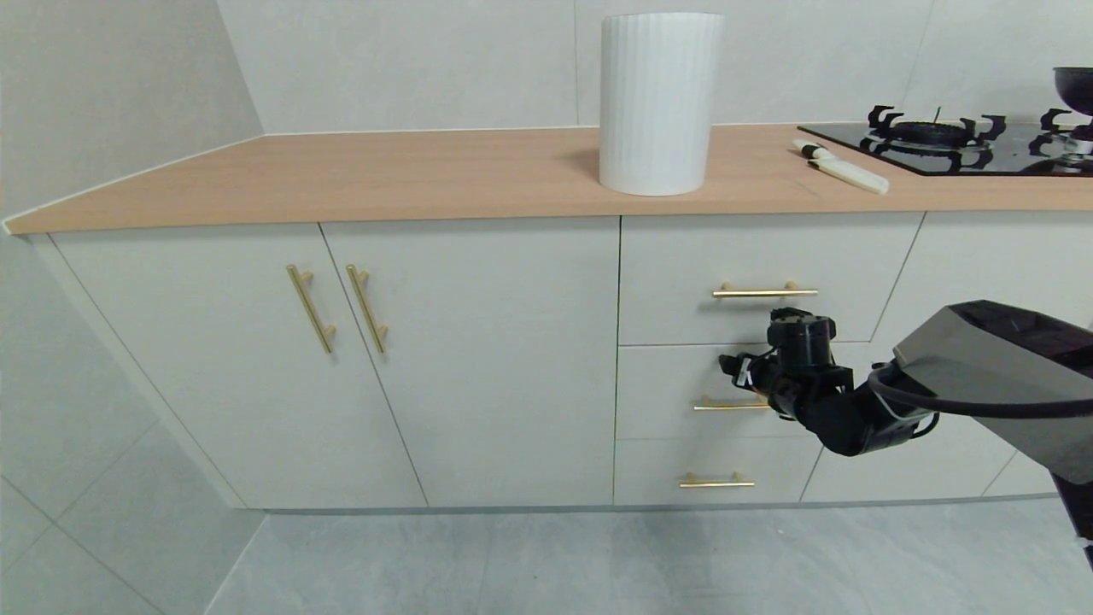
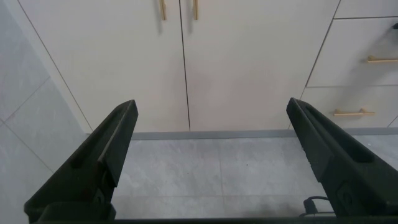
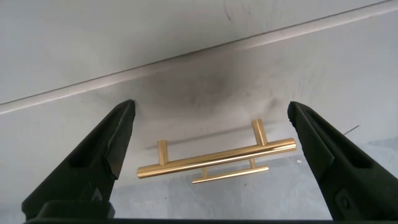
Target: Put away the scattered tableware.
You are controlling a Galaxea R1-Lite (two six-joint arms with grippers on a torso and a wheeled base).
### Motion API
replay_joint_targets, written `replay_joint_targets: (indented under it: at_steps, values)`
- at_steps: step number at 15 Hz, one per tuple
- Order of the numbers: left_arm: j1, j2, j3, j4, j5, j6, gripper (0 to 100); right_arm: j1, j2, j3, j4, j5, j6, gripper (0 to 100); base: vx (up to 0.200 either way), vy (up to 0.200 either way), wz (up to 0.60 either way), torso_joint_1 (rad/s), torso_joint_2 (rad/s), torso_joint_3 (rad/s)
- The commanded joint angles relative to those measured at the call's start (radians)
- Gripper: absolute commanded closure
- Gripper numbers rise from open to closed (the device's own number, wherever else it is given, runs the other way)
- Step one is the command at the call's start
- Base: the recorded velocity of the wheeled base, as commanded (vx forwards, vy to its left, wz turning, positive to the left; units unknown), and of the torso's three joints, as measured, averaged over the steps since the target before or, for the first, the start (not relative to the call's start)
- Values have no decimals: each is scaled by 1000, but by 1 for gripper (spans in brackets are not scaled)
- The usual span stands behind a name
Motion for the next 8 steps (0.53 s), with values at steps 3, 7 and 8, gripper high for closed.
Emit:
replay_joint_targets:
  at_steps: [3,7,8]
  values:
    - [0,0,0,0,0,0,0,-3,5,-9,-9,-2,6,0,0,0,0,0,0,0]
    - [0,0,0,0,0,0,0,0,-84,91,7,16,5,0,0,0,0,0,0,0]
    - [0,0,0,0,0,0,0,3,-128,134,17,49,3,0,0,0,0,0,0,0]
